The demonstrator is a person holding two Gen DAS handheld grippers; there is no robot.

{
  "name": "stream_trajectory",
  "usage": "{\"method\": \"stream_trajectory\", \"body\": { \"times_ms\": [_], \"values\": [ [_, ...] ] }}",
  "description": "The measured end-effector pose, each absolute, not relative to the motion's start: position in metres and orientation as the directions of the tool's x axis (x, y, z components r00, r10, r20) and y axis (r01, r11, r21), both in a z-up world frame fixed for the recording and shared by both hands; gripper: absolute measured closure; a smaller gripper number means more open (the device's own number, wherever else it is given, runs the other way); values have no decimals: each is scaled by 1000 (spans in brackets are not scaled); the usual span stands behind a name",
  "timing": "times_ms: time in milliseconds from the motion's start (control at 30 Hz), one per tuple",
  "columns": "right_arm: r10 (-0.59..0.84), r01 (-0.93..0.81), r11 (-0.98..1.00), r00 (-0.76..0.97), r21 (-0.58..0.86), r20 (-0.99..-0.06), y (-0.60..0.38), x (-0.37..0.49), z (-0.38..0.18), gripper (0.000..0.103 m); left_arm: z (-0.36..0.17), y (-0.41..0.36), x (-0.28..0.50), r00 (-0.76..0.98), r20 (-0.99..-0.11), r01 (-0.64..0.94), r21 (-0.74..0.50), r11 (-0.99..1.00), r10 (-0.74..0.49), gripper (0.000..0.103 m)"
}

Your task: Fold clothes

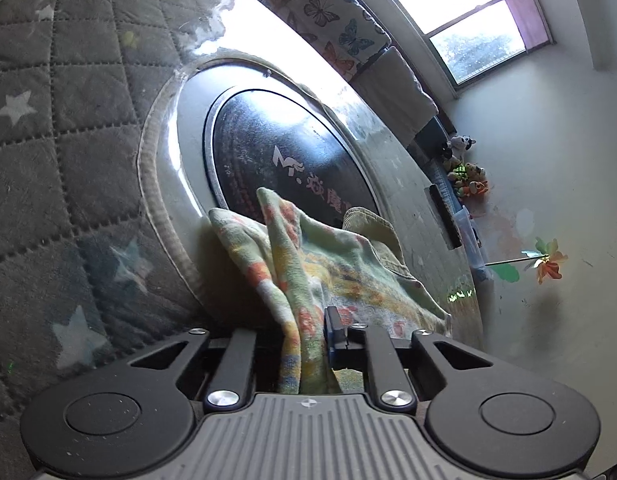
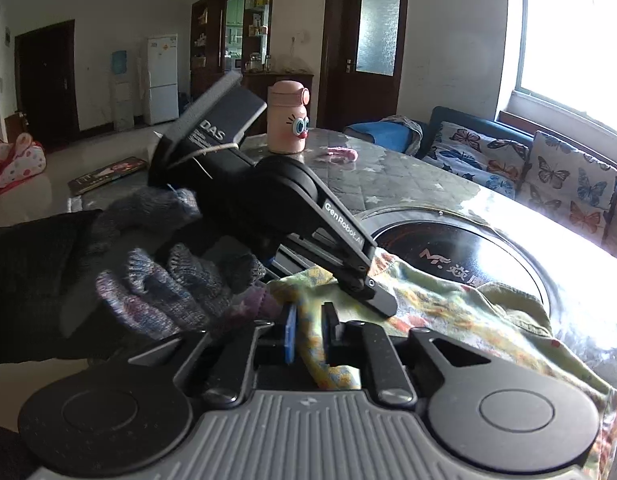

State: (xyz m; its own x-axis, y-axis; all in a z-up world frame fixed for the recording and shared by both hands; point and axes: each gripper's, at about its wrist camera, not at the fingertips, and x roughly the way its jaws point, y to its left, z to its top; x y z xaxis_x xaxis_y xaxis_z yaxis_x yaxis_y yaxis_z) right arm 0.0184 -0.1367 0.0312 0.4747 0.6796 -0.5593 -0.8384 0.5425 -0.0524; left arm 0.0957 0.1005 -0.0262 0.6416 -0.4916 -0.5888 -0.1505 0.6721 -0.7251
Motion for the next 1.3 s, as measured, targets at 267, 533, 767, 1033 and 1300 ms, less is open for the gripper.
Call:
{"method": "stream_trajectory", "body": {
  "times_ms": [267,533,767,1033,1300],
  "values": [
    [548,-683,729,614,-35,-568,-197,37,23,52,-24,100,95,641,-599,-145,-709,690,-480,88],
    [358,-427,904,727,22,-586,-260,102,3,43,-23,90,98,642,-617,-136,-676,724,-456,88],
    [225,-216,972,756,90,-615,-307,153,-16,44,-19,84,100,643,-636,-122,-636,762,-427,88],
    [289,-239,957,740,164,-607,-300,155,-22,89,-14,76,101,651,-654,-108,-582,806,-386,88],
    [314,-212,946,783,244,-537,-320,125,-6,93,15,54,103,675,-641,-9,-504,864,-367,90]
  ]
}}
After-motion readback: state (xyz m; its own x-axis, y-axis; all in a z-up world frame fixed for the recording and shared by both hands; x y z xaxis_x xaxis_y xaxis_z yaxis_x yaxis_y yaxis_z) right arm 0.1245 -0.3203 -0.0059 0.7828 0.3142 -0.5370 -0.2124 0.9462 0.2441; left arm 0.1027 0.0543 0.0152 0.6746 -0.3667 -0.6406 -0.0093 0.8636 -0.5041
